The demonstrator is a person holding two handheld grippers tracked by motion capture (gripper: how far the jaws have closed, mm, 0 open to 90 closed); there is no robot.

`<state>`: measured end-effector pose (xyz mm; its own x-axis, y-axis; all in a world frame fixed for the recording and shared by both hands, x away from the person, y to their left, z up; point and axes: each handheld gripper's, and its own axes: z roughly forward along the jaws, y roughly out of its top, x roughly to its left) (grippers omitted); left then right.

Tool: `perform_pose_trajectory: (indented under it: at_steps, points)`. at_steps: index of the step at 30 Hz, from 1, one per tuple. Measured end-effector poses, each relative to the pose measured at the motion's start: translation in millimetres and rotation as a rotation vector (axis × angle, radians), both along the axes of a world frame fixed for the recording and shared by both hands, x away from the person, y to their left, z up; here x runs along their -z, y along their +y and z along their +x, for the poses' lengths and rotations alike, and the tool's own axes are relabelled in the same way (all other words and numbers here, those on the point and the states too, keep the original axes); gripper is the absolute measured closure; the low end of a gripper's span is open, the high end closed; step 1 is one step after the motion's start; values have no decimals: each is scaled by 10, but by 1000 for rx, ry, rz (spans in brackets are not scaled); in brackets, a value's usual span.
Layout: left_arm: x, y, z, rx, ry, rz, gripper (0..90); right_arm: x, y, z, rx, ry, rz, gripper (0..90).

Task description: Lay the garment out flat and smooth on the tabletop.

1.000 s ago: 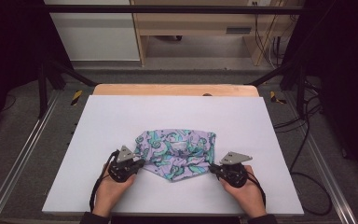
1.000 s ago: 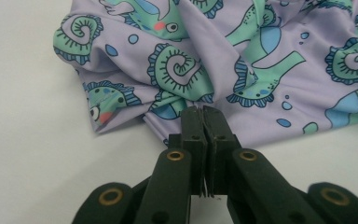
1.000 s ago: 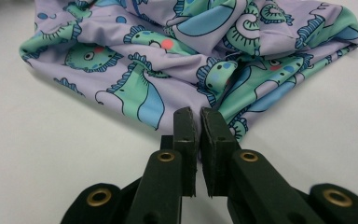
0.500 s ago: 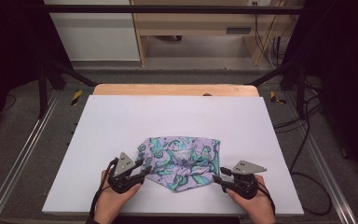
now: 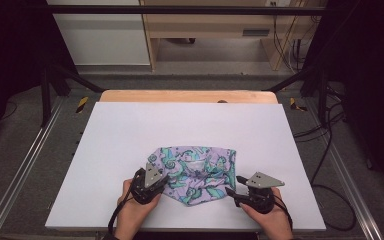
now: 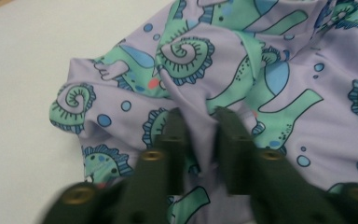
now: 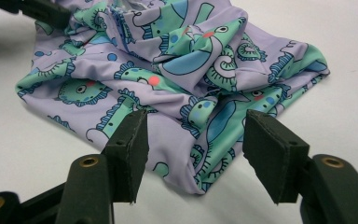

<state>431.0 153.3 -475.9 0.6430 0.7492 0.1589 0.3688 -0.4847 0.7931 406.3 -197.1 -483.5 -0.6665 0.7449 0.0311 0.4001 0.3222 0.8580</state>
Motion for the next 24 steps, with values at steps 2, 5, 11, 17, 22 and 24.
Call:
perform_pose_trajectory:
  at_steps: [2,5,11,17,22,24]
  points:
    - [-47,34,-2,-3,-14,-17,857,-1,-7,4,7,-2,-2,413]
    - [-184,99,-2,-11,-39,-57,872,-8,-15,3,10,-5,2,415]
    - [-498,192,303,-30,-64,-105,871,-13,-9,2,9,-12,8,420]
    - [-356,227,931,-77,38,-76,872,-27,-18,9,22,-15,16,427]
    - [-68,170,1143,-75,125,-22,865,-14,-36,17,24,-12,16,428]
    - [-46,147,1133,-70,111,-17,823,-15,-43,17,25,-11,21,427]
